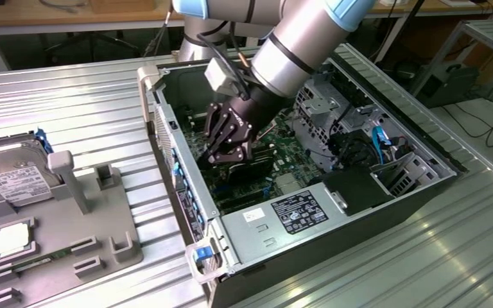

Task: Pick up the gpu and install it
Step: 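Press down on the gpu until it lock into place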

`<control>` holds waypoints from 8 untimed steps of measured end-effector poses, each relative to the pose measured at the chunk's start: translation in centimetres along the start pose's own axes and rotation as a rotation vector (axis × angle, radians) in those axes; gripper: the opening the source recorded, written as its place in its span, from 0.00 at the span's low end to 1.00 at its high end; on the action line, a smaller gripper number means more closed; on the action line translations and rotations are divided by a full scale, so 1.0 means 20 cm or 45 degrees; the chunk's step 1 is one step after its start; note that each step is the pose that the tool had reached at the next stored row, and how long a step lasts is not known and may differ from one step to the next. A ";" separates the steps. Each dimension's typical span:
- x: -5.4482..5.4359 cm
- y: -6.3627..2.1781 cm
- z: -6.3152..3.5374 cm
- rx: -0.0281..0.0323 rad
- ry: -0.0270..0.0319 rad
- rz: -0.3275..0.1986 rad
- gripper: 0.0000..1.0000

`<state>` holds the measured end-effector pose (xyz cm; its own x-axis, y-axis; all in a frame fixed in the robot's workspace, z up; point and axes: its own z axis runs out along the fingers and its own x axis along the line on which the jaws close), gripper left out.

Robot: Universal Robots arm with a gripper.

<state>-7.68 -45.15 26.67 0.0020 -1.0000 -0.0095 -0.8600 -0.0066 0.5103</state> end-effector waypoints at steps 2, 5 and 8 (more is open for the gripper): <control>0.00 0.001 0.000 0.0265 0.0026 -0.004 0.11; 0.00 0.000 0.001 0.0708 0.0060 -0.010 0.11; 0.00 0.000 0.002 0.1007 0.0076 -0.013 0.11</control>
<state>-7.70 -45.10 26.64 0.0138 -0.9999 -0.0091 -0.8975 -0.0164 0.4407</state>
